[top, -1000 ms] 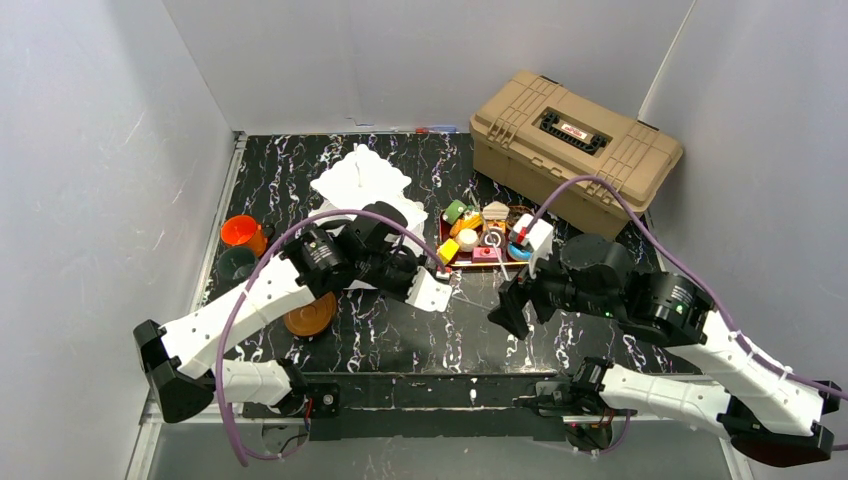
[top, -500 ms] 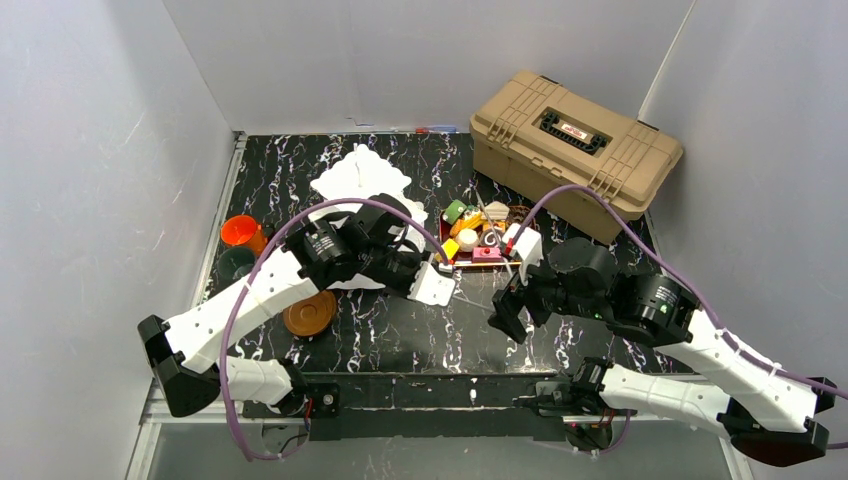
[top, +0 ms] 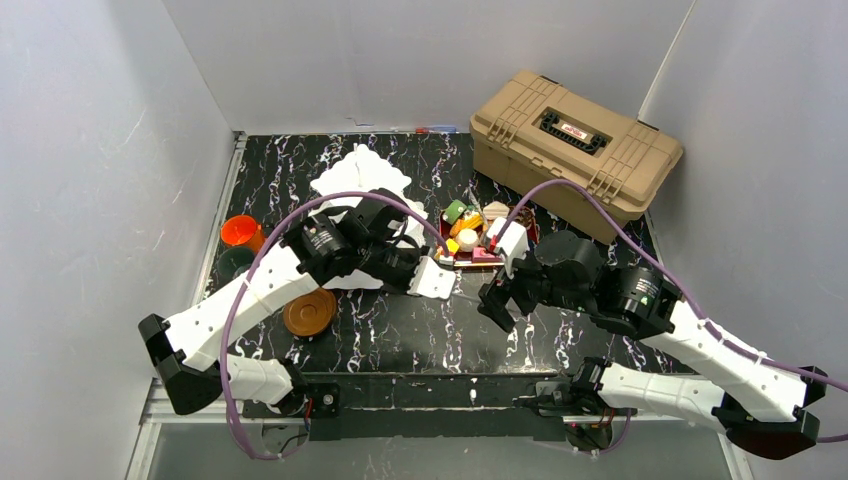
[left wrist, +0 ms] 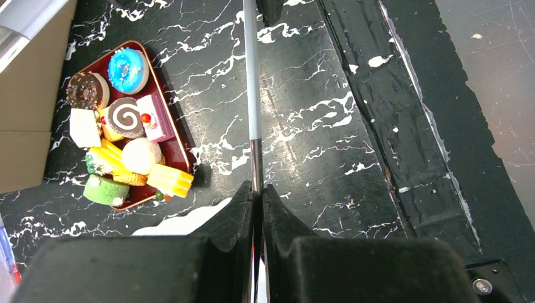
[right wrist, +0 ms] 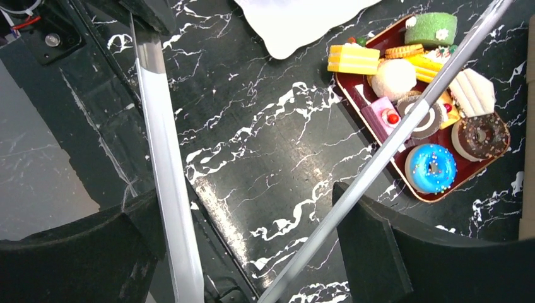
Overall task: Serve the afternoon tea
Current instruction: Adjust the clamp.
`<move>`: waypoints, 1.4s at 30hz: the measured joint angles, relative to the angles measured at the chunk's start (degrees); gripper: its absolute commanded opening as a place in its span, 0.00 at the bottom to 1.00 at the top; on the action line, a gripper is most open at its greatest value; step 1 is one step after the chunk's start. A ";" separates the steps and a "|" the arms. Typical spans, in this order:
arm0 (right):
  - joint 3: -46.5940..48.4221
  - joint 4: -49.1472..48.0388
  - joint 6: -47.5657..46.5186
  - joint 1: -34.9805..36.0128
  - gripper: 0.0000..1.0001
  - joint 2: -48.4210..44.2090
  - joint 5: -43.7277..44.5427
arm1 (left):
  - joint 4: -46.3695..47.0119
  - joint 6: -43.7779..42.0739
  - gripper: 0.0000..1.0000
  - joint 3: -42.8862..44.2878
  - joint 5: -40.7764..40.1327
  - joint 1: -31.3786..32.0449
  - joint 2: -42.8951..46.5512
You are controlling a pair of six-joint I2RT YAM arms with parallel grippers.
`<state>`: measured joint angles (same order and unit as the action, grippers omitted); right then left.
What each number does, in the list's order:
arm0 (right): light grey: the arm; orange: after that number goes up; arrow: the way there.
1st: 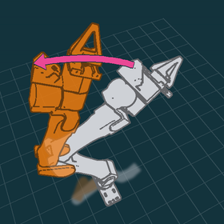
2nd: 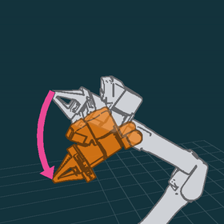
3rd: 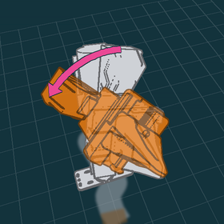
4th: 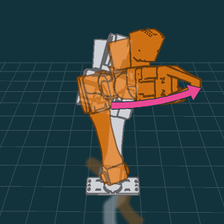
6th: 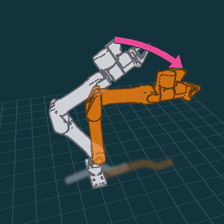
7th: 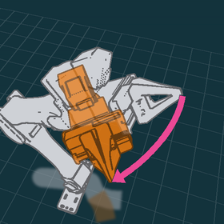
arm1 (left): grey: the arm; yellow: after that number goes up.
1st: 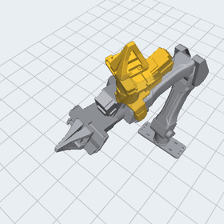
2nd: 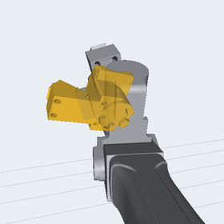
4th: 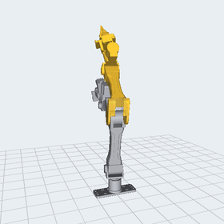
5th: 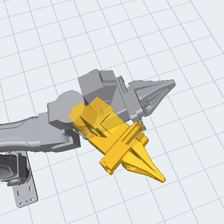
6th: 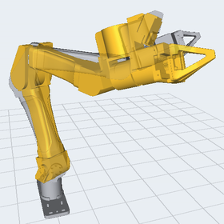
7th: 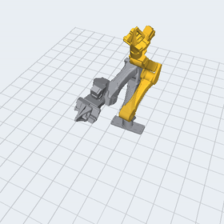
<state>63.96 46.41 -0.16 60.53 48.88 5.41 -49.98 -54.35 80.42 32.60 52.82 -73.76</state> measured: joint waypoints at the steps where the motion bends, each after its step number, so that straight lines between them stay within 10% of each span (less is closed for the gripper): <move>1: 0.00 -0.42 -0.22 0.00 0.98 -0.02 -0.15 | 0.02 0.00 0.00 0.07 0.07 0.00 0.00; 28: -3.21 -9.25 -4.63 -0.09 0.98 1.62 -0.96 | -4.52 2.60 0.00 3.04 0.07 -0.85 -1.22; 37: -4.07 -8.74 -6.75 1.16 0.42 2.95 -7.80 | -5.27 -0.07 0.00 3.48 -0.94 -1.33 -2.03; 42: -5.18 -9.25 -5.77 0.98 0.39 1.92 -8.48 | -5.86 -1.81 0.00 3.41 -0.37 -0.92 -2.03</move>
<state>58.78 37.17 -5.93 61.52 50.81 -3.07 -55.83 -56.16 83.83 32.23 51.90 -75.79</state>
